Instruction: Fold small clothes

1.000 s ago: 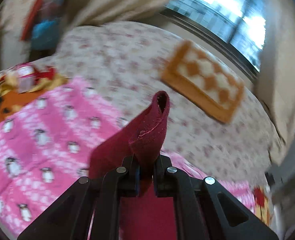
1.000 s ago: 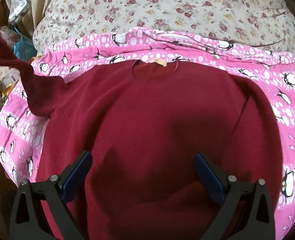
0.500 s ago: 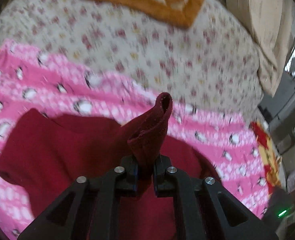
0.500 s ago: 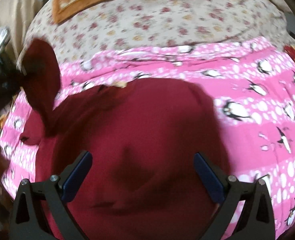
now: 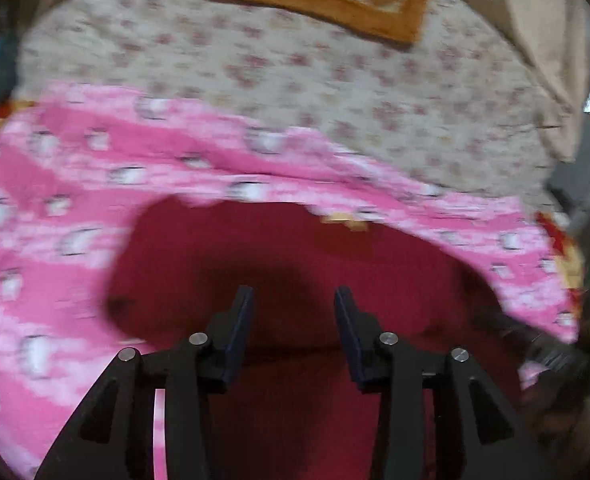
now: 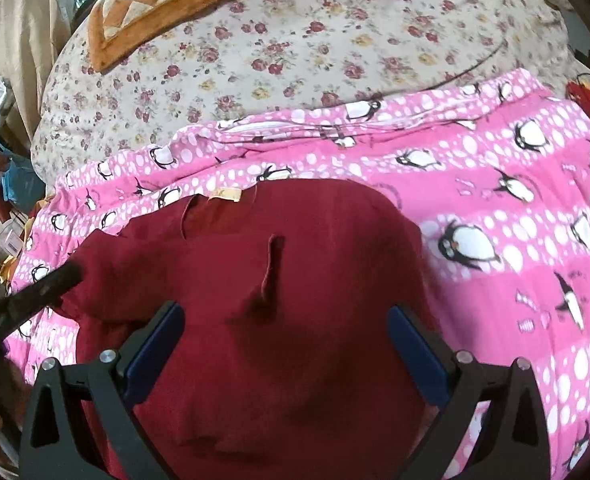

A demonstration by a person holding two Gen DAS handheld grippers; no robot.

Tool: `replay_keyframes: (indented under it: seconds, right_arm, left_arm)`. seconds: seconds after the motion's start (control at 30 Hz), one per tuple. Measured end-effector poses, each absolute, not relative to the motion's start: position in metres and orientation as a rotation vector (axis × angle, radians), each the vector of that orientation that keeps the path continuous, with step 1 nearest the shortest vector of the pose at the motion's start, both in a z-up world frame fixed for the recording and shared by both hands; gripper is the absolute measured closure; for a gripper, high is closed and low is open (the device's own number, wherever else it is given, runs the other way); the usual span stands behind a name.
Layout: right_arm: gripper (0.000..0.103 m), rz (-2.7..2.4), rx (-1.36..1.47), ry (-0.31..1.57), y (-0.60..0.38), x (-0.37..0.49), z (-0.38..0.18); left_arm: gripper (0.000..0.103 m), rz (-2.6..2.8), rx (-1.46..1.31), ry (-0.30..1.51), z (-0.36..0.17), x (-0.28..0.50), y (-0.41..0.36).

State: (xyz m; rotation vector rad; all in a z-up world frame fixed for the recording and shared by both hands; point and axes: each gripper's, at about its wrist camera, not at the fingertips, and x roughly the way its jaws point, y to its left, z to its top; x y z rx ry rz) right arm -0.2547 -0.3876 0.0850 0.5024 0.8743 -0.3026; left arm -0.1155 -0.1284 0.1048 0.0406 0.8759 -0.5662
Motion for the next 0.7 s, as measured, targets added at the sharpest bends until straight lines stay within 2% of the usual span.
replay_keyframes:
  seconds: [0.2,0.27,0.3,0.33,0.37,0.43,0.6,0.7]
  right_arm:
    - [0.0,-0.266,0.475,0.985,-0.388,-0.213,0.064]
    - [0.007,-0.263,0.443,1.022,-0.386,-0.198,0.055]
    - [0.02,-0.259,0.417,1.052,-0.383,-0.188,0.047]
    - [0.039,-0.246,0.398,1.077,-0.38,-0.181,0.042]
    - [0.049,-0.242,0.358,1.084,-0.375,-0.177,0.04]
    - [0.096,-0.224,0.307,1.066,-0.369,-0.174,0.045]
    - [0.098,-0.213,0.291,0.907,-0.383,-0.196,0.089]
    - [0.098,-0.3,0.303,0.917,-0.401,-0.204,0.094]
  left_arm:
    - [0.083,-0.275,0.039,0.918,0.069,-0.089,-0.076]
    - [0.083,-0.256,-0.023,0.947,0.056,-0.08,-0.066]
    - [0.083,-0.247,-0.044,0.952,0.051,-0.077,-0.062]
    - [0.083,-0.235,-0.044,0.953,0.047,-0.076,-0.061]
    - [0.083,-0.223,-0.039,0.958,0.044,-0.075,-0.061]
    - [0.083,-0.229,-0.054,0.957,0.042,-0.077,-0.057]
    - [0.08,-0.291,-0.086,0.951,0.043,-0.084,-0.056]
    - [0.079,-0.289,-0.056,0.968,0.041,-0.089,-0.063]
